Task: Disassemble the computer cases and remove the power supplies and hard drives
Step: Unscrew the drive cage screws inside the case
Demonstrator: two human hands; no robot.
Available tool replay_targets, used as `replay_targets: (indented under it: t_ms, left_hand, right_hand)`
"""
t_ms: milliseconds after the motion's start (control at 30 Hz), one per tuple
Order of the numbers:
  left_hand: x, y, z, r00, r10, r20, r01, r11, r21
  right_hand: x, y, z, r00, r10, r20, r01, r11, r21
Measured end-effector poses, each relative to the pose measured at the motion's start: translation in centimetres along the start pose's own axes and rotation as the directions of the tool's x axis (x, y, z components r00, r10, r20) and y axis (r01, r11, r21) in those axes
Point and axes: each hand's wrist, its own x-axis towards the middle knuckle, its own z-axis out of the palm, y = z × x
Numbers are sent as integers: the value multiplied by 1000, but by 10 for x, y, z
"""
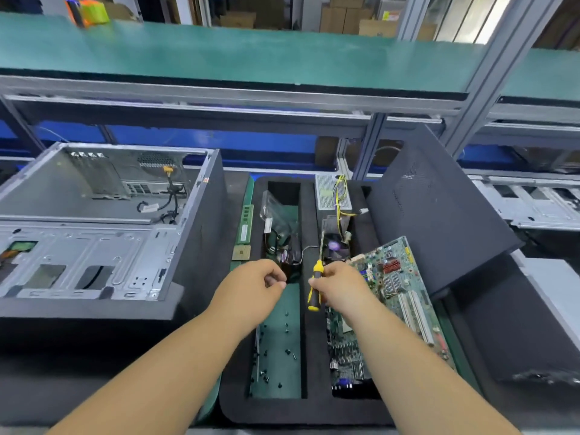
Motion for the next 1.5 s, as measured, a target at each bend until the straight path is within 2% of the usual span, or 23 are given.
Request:
replay_targets:
  t_ms: [167, 400, 767, 933, 1000, 1233, 1367, 1500]
  left_hand:
    - [-1, -5, 6, 999, -37, 16, 37, 999, 4]
    - [-1, -2, 3, 999, -38, 4, 38, 999, -4]
    - [-3, 5, -5, 1000, -26, -2, 26, 1000, -14]
    - [-9, 8, -13, 1000, -11, -15, 11, 1000, -21]
    - [-10, 8, -16, 1000, -9, -23, 8, 1000, -21]
    - [-16, 12, -26, 997, 67, -41, -69, 996, -63]
    - [-21, 16, -40, 969, 213, -128, -225, 970, -91]
    - [-29, 15, -70, 917, 349, -195, -368, 927, -71]
  right_hand:
    - [8, 12, 11, 994, 103, 44, -86, 955, -284]
    - [11, 15, 19, 986, 158, 61, -111, 876, -470]
    - [15, 11, 20, 975, 190, 114, -102, 841, -531]
    - [11, 5, 20, 967, 237, 92, -170, 873, -458]
    - [7, 1, 18, 974, 211, 80, -150, 871, -467]
    - [-7, -37, 5, 999, -32, 23, 37, 945, -326]
    - [-22, -67, 5, 982, -190, -12, 185, 969, -162]
    - [-37, -98, 20, 949, -316, -24, 315, 949, -20]
